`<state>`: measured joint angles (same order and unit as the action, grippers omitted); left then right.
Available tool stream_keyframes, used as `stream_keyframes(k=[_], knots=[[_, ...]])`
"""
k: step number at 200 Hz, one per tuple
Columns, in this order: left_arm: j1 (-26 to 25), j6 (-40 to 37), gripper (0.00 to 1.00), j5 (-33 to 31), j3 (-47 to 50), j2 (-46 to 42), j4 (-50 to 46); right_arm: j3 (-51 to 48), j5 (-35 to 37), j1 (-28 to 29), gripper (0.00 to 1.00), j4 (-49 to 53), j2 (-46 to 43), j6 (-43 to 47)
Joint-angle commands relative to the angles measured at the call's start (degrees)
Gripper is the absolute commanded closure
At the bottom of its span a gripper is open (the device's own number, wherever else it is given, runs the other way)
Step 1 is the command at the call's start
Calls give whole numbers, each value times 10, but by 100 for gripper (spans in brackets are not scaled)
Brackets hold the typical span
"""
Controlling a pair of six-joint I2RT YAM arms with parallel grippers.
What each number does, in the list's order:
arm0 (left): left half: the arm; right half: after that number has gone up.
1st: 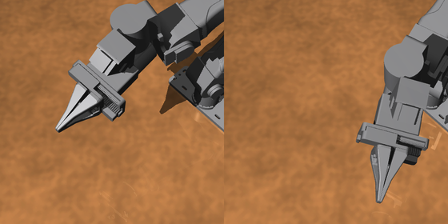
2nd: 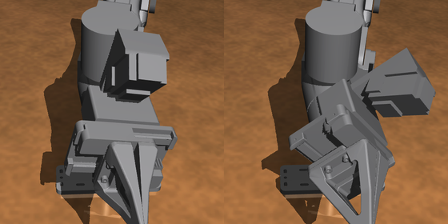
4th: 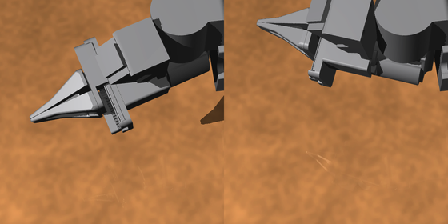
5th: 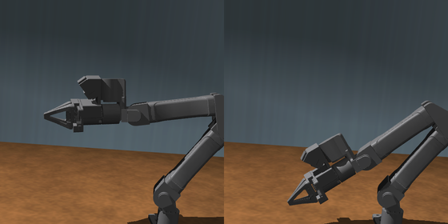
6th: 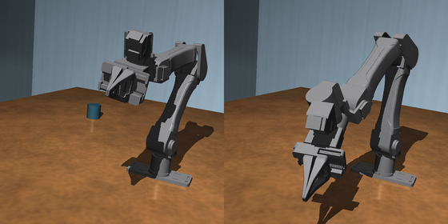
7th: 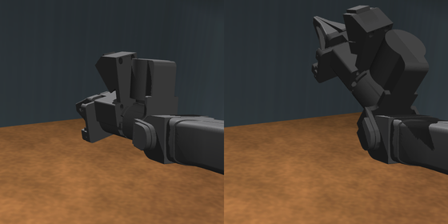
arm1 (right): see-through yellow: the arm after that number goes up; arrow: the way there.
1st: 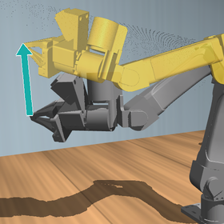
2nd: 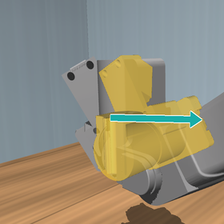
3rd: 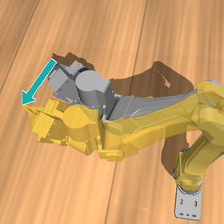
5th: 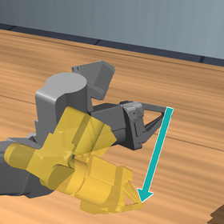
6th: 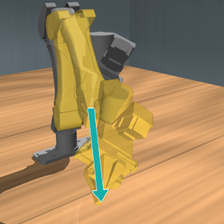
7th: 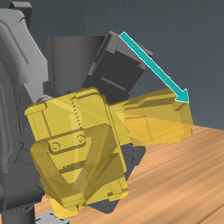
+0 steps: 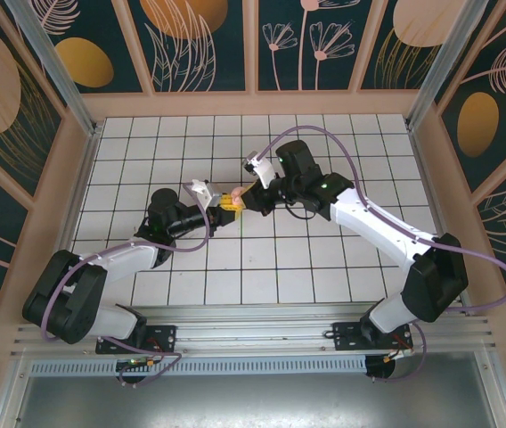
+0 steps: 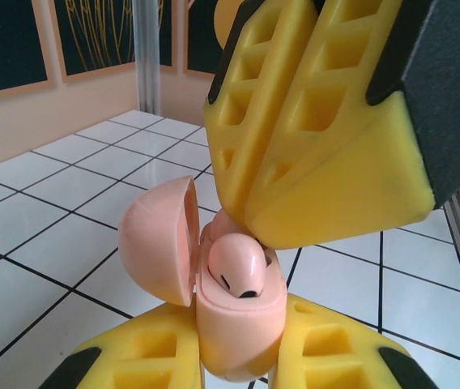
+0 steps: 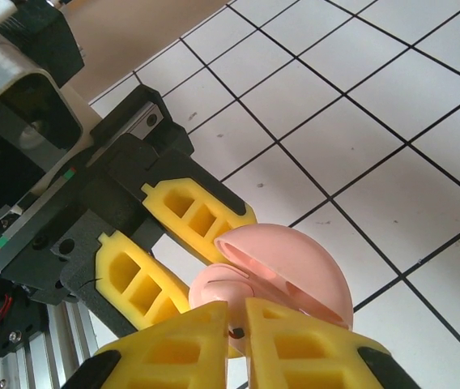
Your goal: Insert the wireless bluetooth earbuds into the charging case
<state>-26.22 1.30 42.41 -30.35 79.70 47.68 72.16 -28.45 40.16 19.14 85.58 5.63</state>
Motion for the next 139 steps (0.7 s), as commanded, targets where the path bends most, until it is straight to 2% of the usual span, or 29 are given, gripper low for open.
stream_keyframes(k=[1, 29, 68, 98, 139], knots=[[-2, -19, 91, 22, -16, -17, 22, -15, 9, -6, 78, 9, -27, 1], [-2, -32, 90, 42, -15, -17, 18, -28, -28, -24, 69, -33, -66, -7], [-3, -47, 90, 81, -16, -18, 18, -46, -122, -80, 54, -80, -99, -37], [-5, -53, 90, 103, -19, -21, 17, -45, -190, -114, 51, -93, -86, -59], [-9, -56, 90, 113, -24, -21, 16, -29, -248, -122, 50, -87, -41, -63]])
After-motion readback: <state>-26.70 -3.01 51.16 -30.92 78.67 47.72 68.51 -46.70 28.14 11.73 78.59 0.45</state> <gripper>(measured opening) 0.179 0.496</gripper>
